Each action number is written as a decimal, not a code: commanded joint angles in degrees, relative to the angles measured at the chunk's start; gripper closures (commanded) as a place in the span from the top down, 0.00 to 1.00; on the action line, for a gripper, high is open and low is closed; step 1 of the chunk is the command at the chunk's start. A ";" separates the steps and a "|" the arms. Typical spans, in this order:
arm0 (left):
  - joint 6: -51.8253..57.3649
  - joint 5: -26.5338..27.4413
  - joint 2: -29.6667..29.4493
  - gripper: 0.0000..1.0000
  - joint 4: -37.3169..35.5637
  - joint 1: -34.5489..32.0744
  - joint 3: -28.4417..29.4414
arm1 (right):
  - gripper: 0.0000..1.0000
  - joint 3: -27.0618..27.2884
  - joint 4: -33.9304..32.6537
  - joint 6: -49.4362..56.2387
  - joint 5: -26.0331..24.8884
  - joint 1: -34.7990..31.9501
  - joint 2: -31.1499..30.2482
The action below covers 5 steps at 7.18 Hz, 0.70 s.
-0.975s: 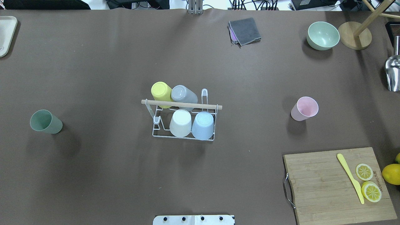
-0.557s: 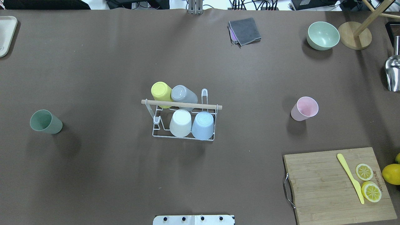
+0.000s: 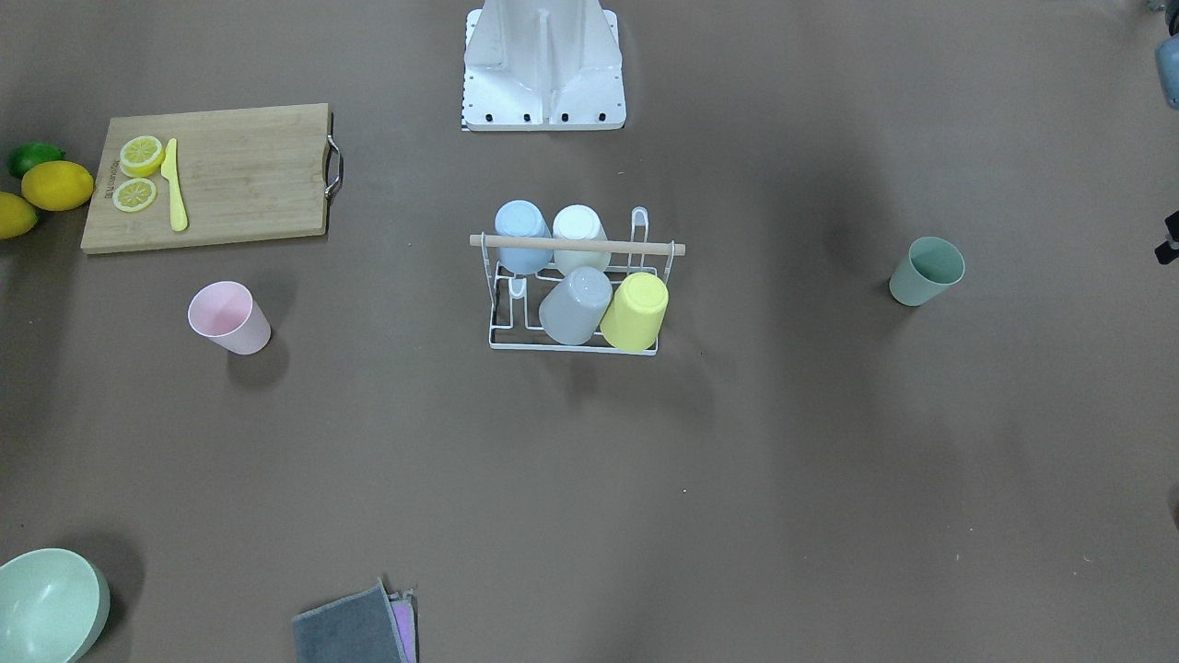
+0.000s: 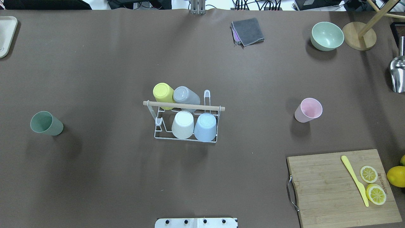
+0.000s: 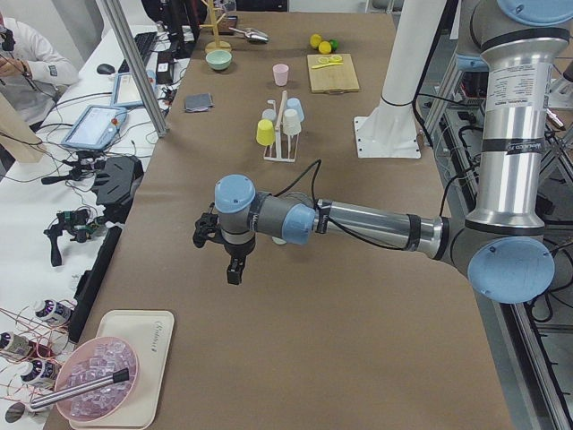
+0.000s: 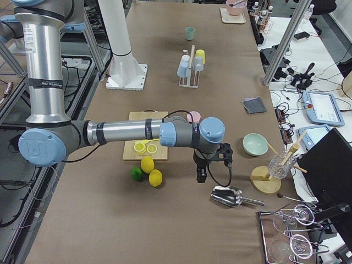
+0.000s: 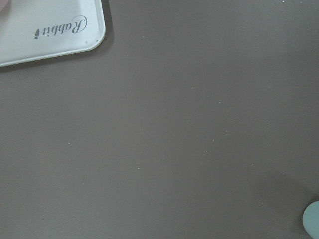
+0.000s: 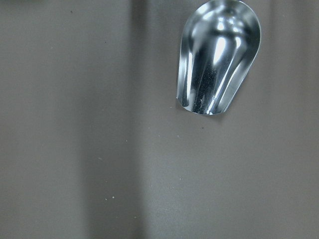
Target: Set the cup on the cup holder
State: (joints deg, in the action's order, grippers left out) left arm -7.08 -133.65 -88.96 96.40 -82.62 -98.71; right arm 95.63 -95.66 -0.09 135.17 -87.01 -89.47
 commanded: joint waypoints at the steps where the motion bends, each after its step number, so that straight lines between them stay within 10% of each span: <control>1: -0.30 0.06 0.54 0.98 1.24 0.00 -0.43 | 1.00 0.96 0.04 -0.09 0.36 0.00 0.17; 5: -0.39 6.54 -2.87 0.98 1.17 -0.27 1.58 | 1.00 0.96 -0.40 -0.44 -0.35 2.72 4.38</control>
State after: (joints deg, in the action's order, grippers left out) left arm -7.36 -130.31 -89.97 97.82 -82.88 -98.02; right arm 96.61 -95.76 -0.39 135.04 -85.62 -86.92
